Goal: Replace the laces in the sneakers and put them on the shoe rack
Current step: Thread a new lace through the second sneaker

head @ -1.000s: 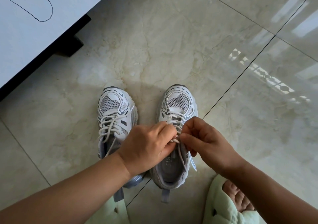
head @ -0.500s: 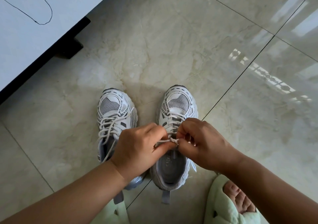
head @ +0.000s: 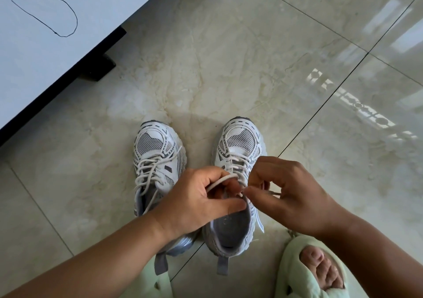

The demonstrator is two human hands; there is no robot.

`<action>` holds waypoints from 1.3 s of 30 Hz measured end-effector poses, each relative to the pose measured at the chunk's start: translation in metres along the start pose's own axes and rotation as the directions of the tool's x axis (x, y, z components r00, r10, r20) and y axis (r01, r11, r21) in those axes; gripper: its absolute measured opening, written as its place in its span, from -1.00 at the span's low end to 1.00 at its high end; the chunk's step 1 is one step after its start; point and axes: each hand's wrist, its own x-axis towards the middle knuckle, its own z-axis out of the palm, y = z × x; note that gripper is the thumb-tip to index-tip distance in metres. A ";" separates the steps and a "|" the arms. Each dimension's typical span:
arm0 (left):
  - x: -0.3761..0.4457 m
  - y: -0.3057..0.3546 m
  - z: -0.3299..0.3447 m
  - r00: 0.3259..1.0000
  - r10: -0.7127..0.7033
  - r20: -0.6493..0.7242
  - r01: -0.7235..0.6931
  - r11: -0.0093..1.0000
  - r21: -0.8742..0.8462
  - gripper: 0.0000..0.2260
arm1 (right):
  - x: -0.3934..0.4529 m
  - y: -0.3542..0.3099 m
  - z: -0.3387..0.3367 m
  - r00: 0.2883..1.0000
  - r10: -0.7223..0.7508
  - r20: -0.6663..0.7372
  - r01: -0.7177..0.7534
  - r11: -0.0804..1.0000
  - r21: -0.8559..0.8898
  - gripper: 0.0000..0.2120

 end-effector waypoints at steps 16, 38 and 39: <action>0.010 0.004 -0.002 0.999 -0.032 0.016 0.031 0.997 0.066 -0.90 | 0.002 0.002 0.011 0.988 0.153 -0.035 -0.146 0.979 0.142 -0.95; 0.008 0.005 -0.002 0.963 0.266 -0.037 -0.232 0.893 0.387 -0.75 | 0.006 0.010 0.024 0.989 0.136 -0.051 -0.132 0.989 0.070 -0.83; 0.008 0.003 0.000 0.922 0.386 -0.008 -0.327 0.793 0.514 -0.74 | 0.006 0.009 0.024 0.989 0.137 -0.049 -0.134 0.989 0.056 -0.78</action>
